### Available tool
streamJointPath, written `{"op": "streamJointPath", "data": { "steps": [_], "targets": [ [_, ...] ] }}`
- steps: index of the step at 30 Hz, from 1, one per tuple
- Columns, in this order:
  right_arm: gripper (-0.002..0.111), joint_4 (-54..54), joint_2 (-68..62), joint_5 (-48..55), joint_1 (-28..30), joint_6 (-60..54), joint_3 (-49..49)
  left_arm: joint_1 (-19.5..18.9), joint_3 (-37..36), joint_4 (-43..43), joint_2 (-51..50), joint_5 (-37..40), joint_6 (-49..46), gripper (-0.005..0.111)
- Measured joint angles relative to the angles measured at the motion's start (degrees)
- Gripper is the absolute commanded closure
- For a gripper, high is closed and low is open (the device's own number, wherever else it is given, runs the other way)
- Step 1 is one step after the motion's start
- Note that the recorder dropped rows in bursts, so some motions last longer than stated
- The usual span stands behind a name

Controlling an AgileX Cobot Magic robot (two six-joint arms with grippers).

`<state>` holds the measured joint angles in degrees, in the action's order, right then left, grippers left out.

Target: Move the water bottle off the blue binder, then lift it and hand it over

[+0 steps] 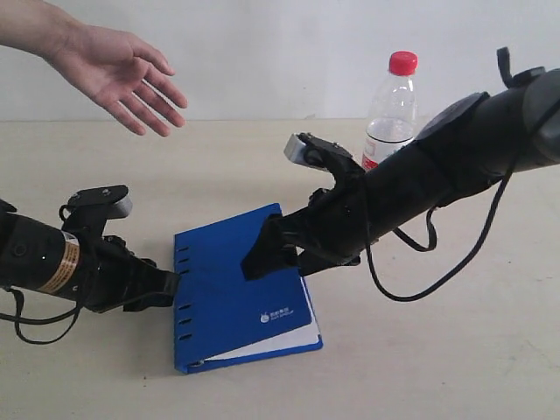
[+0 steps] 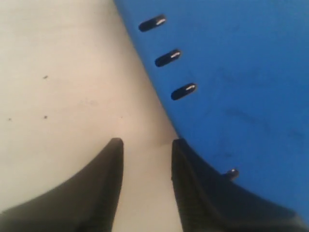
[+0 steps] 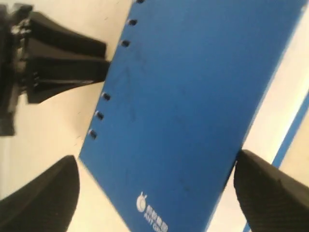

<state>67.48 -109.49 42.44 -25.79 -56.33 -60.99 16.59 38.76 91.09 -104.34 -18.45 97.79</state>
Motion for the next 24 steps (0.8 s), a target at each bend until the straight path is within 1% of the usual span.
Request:
{"op": "streamJointPath", "data": {
  "steps": [3, 5, 7, 8, 9, 10, 11, 12, 13, 18, 24],
  "targets": [
    [0.030, 0.40, -0.10, -4.96, -2.36, 0.00, 0.00, -0.20, 0.00, -1.17, -0.09, -1.14, -1.78, 0.072],
    [0.031, 1.89, -0.10, -4.27, -4.69, 0.00, -0.03, 0.15, 0.00, -1.41, -0.09, -6.33, -2.42, 0.072],
    [0.040, 2.13, -0.36, -3.26, -4.99, -0.14, -0.03, 0.26, 0.00, -1.56, -0.09, -7.72, -2.53, 0.072],
    [0.052, 2.13, -0.63, -2.96, -4.99, -0.27, -0.03, 0.26, 0.00, -1.56, -0.09, -7.81, -2.53, 0.072],
    [0.060, 2.13, -1.05, -2.72, -4.99, -0.41, -0.03, 0.26, 0.00, -1.56, -0.09, -7.94, -2.53, 0.072],
    [0.076, 2.13, -1.15, -2.72, -4.99, -0.41, -0.03, 0.26, 0.00, -1.56, -0.09, -7.94, -2.53, 0.072],
    [0.084, 2.13, -1.15, -3.42, -4.99, -0.41, -0.03, 0.26, 0.00, -1.56, -0.09, -7.94, -2.53, 0.072],
    [0.100, 2.13, -1.15, -3.95, -4.99, -0.41, -0.03, 0.26, 0.00, -1.56, -0.09, -7.94, -2.53, 0.072],
    [0.107, 1.99, -1.15, -5.23, -4.99, -0.41, -0.03, 0.26, 0.00, -1.56, -0.09, -7.94, -2.53, 0.072],
    [0.108, 1.88, -1.15, -5.45, -5.13, -0.04, -0.26, 0.26, 0.00, -1.77, -0.09, -7.80, -2.53, 0.072],
    [0.108, 1.62, -0.92, -5.64, -5.13, 0.00, -0.26, 0.26, -0.23, -2.85, 0.64, -4.34, -3.38, 0.072]
  ]
}}
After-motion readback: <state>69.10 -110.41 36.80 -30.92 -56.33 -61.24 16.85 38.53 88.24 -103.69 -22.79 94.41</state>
